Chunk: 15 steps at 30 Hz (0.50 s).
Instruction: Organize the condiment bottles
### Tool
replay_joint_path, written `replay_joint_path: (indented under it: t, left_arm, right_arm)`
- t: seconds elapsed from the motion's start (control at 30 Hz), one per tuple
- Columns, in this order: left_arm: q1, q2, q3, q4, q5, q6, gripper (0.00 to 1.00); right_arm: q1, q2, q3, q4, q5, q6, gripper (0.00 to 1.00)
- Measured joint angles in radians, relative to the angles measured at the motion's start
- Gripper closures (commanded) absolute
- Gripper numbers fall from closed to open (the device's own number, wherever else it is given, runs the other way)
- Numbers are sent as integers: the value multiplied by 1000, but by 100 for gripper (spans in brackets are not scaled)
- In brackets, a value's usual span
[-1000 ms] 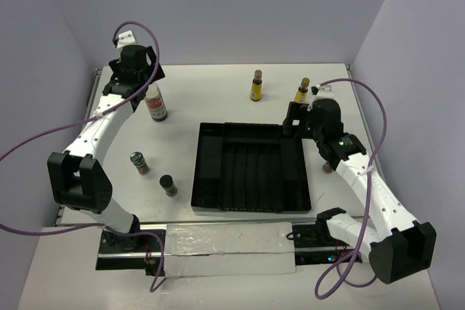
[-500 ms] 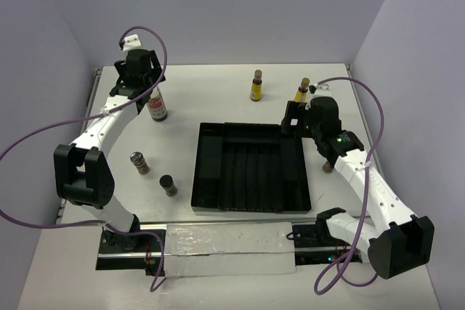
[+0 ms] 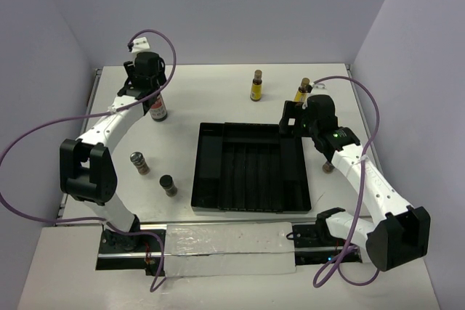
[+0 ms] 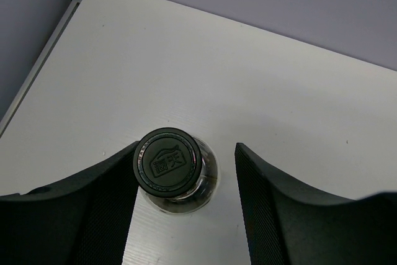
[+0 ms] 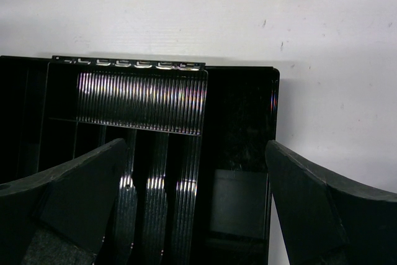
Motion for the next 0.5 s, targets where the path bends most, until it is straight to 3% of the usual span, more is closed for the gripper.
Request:
replay_joint_path:
  t: [0.1, 0.2, 0.23, 0.5]
  left_arm:
    - [-1, 6, 0, 7, -11, 5, 41]
    - [-1, 11, 0, 10, -20, 9, 80]
    - [-2, 11, 0, 11, -25, 9, 88]
    - [-7, 18, 0, 19, -60, 1, 90]
  right_arm:
    - [0, 0, 0, 0, -1, 0, 0]
    - [0, 2, 0, 0, -9, 0, 0]
    - [0, 4, 0, 0, -11, 0, 0]
    - [0, 12, 1, 0, -16, 0, 0]
